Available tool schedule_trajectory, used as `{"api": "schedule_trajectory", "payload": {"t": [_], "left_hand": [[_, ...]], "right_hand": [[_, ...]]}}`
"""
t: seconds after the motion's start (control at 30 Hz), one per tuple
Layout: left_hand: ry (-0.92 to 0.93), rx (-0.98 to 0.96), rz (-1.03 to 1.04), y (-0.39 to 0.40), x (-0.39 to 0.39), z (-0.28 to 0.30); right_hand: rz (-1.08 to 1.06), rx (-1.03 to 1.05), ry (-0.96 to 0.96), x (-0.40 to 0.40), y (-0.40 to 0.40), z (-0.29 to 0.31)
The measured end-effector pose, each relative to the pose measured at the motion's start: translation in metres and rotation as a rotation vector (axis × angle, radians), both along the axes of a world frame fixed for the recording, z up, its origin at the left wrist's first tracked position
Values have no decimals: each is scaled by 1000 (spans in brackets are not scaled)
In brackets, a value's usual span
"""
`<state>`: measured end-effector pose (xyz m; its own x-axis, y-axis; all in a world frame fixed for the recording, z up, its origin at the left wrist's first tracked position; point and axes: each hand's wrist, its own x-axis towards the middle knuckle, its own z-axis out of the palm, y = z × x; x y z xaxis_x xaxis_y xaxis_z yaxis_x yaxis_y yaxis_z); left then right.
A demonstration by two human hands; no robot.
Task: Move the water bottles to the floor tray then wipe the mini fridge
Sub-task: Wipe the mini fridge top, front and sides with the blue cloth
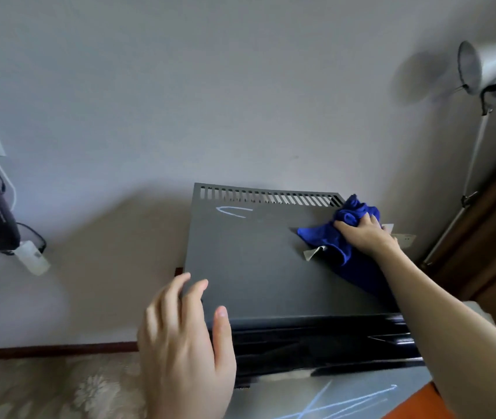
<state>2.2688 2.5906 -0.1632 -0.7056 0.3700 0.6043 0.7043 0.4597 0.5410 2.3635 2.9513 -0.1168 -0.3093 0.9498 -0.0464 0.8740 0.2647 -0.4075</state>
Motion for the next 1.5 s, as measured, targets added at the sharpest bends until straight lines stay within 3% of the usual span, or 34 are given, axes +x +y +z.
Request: {"api": "schedule_trajectory", "payload": {"t": [0.13,0.27,0.37,0.53,0.77,1.13,1.33,1.5], "left_hand": [[12,-2,19,4,0,1],[-10,-13,42,4,1,3],[-37,-36,62,3,2,5],[-65,-63,67,2,3,6],[-44,-13,56,4,5,2],[-79,4,1,0,1,2],[-197,93,-72,-4,2,5],[-293,175,-133,-6,3,11]], "right_hand": [[72,75,-156,-75,-20,6],[311,132,-141,-159,-75,5],[520,64,-122,-214,-140,7],[772,76,-153,-244,-203,2],[752,6,13,-181,-156,4],[430,32,-57,20,-50,8],[384,76,-125,113,-92,0],[265,160,-106,95,-187,-9]]}}
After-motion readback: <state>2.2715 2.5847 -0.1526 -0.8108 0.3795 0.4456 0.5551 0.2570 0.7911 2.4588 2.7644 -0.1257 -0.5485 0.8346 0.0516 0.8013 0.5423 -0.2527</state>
